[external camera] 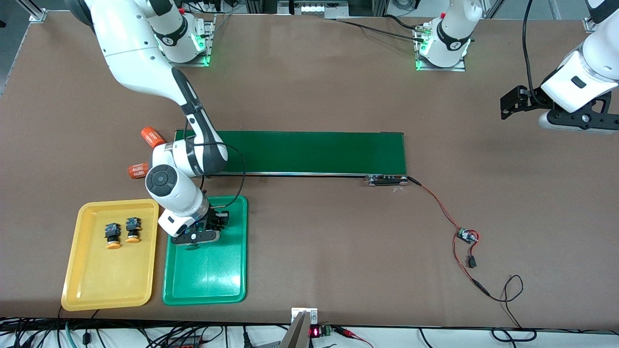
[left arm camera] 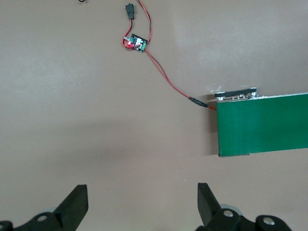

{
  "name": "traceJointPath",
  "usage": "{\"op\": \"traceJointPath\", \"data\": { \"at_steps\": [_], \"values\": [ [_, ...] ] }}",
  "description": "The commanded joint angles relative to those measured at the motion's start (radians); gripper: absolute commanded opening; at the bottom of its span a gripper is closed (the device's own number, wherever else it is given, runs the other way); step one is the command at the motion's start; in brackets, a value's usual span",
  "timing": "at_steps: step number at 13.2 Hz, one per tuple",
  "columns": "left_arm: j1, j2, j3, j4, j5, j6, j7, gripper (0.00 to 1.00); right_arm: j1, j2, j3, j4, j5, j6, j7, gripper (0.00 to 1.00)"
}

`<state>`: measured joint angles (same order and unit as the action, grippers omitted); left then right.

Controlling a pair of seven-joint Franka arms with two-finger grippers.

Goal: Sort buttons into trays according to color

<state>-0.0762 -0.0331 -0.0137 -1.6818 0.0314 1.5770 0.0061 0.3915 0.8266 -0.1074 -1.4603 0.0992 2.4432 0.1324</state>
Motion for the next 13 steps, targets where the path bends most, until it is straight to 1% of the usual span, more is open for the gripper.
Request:
{"op": "traceJointPath", "data": {
  "at_steps": [1,2,4,6,8,11,13],
  "values": [
    [-0.005,-0.007,0.001,0.011,0.018,-0.020,0.014,1.00,-0.009,0.009,0.003,0.041,0.039,-0.010,-0.008,1.00],
    [-0.005,-0.007,0.001,0.011,0.018,-0.020,0.014,1.00,-0.010,-0.001,0.003,0.041,0.066,-0.027,-0.010,1.00],
    [-0.008,-0.007,0.000,0.011,0.018,-0.020,0.012,1.00,-0.011,-0.044,0.002,0.043,0.074,-0.105,-0.010,1.00],
    [-0.010,-0.007,0.000,0.011,0.018,-0.020,0.012,1.00,-0.025,-0.130,0.002,0.041,0.074,-0.211,-0.010,1.00],
    [-0.013,-0.007,0.000,0.011,0.018,-0.020,0.009,1.00,-0.036,-0.228,-0.018,0.041,0.070,-0.352,-0.011,1.00],
    [-0.013,-0.007,0.000,0.011,0.018,-0.020,0.009,1.00,-0.036,-0.349,-0.101,0.044,0.057,-0.577,-0.025,1.00],
    [-0.013,-0.007,0.000,0.011,0.018,-0.022,0.011,1.00,-0.031,-0.406,-0.161,0.066,0.051,-0.662,-0.028,1.00]
  ]
}}
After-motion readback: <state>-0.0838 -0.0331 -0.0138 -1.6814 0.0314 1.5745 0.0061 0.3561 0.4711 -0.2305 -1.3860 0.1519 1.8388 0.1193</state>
